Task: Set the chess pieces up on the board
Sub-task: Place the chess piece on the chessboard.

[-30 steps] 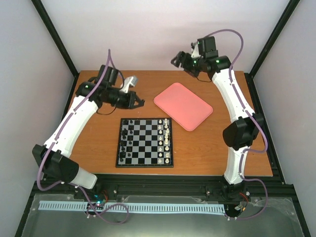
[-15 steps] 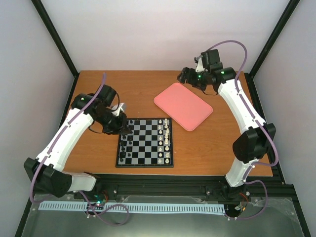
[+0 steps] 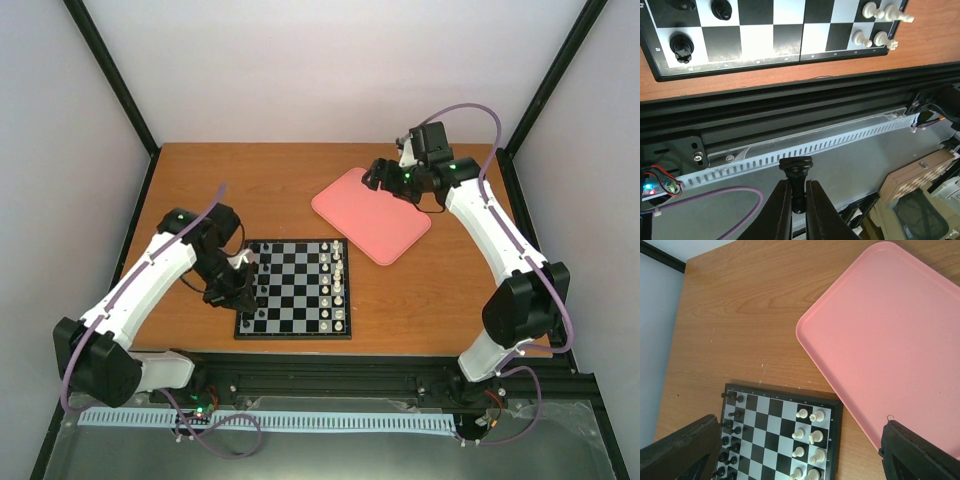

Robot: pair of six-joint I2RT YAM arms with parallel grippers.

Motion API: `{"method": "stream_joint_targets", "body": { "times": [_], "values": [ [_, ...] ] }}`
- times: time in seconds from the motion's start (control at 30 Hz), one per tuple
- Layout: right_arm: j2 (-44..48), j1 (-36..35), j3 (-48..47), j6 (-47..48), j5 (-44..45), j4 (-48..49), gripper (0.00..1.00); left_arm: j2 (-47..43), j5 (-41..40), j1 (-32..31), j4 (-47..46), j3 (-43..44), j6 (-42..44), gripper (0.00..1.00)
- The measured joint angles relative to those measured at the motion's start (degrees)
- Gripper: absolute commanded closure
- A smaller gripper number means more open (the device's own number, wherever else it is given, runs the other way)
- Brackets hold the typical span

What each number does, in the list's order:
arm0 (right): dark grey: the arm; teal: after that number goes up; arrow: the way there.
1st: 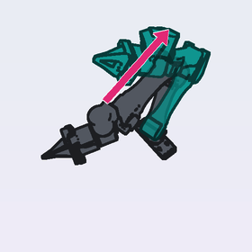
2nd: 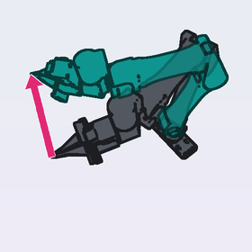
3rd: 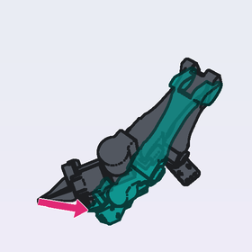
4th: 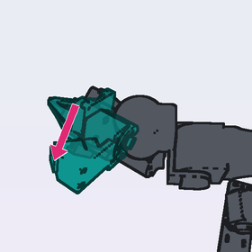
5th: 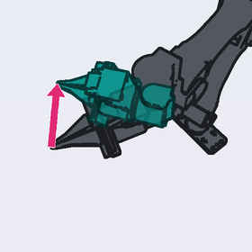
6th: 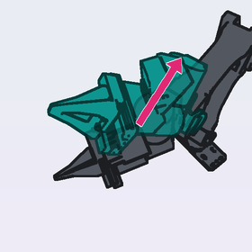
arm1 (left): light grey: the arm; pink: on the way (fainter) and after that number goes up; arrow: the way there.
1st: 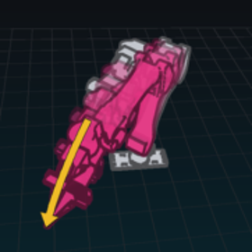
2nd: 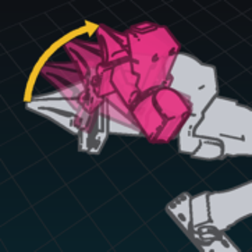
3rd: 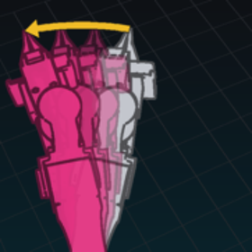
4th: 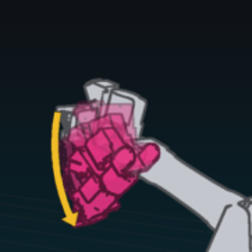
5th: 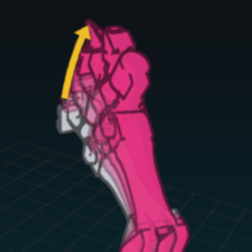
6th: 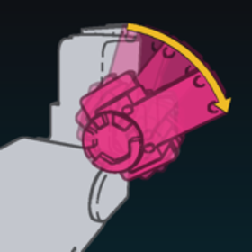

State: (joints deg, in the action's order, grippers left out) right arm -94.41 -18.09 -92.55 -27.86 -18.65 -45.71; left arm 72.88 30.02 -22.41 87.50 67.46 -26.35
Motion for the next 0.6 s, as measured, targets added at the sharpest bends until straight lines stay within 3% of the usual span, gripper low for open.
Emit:
{"method": "stream_joint_targets", "body": {
  "times": [0.6],
  "values": [
    [1.95,0.0,4.81,0.39,-0.24,1.36,0.0,2.78,-2.58,-4.24,-8.85,-11.32,-1.11,0.99]
  ]
}}
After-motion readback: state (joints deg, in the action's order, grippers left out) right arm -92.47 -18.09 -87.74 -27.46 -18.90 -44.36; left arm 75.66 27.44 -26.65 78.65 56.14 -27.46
